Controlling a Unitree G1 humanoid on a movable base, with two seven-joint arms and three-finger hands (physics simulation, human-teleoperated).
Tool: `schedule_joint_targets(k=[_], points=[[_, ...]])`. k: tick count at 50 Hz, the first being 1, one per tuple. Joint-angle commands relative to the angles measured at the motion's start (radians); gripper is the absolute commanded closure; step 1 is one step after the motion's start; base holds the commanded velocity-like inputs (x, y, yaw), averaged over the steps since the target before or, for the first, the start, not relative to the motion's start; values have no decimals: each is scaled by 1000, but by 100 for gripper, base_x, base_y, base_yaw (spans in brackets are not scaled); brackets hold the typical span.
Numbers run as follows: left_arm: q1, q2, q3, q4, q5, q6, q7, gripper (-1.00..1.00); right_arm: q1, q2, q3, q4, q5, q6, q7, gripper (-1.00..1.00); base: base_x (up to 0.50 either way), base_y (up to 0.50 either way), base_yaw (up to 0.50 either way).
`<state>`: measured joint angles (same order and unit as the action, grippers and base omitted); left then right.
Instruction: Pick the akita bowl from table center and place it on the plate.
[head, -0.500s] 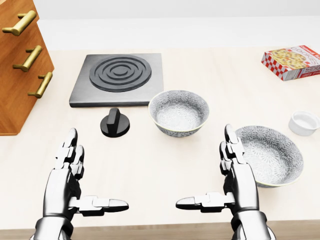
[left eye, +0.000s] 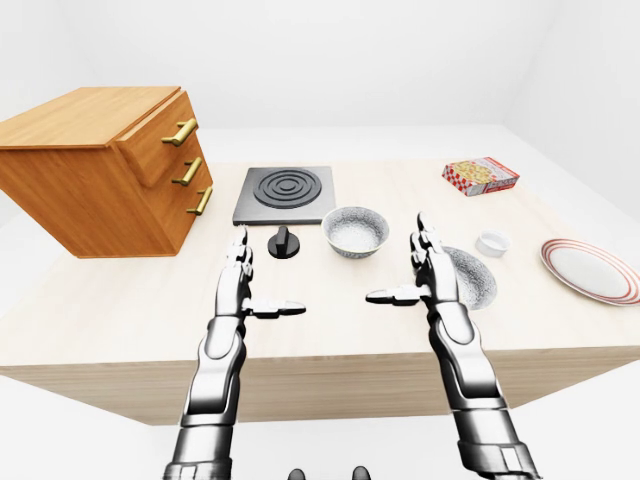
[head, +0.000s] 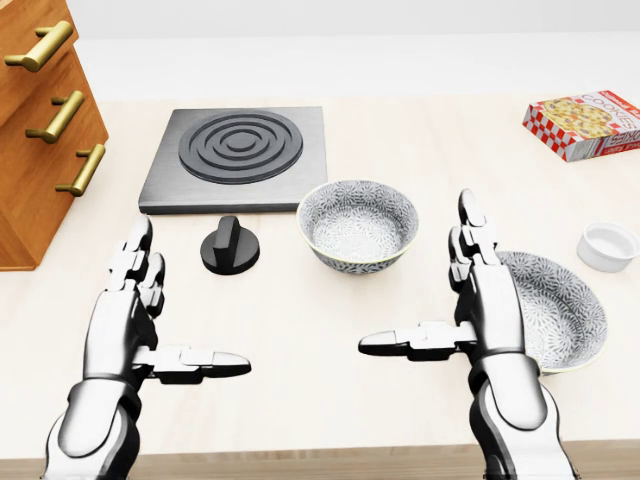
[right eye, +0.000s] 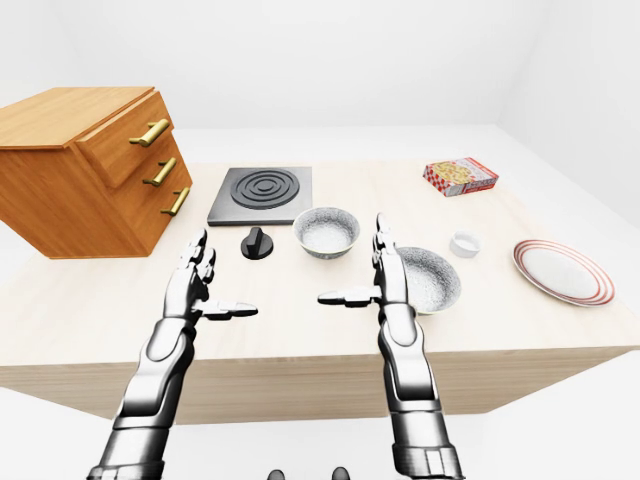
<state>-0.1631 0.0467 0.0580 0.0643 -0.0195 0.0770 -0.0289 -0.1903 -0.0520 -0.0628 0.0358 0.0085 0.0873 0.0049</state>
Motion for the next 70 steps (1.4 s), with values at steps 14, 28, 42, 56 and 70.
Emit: schedule_joint_targets(k=[14,28,42,56,70], points=[[-148,39,31,57,-26,10,7,-100,-132,-27,-16,10,15,0,-32,-100,-1,-16,0],[-136,35,26,25,-25,10,11,-100,-116,-22,-16,-5,19,0,-29,-100,-4,-50,0],[-137,39,32,18,-29,10,13,-100,-132,-16,-11,5,28,0,-31,-100,-1,-50,0],[-136,39,32,18,-28,10,13,-100,-125,-10,-3,-27,54,0,2,-100,35,-40,0],[-140,46,40,21,-31,10,15,-100,-130,-12,-1,-17,46,0,1,-100,15,-9,0]])
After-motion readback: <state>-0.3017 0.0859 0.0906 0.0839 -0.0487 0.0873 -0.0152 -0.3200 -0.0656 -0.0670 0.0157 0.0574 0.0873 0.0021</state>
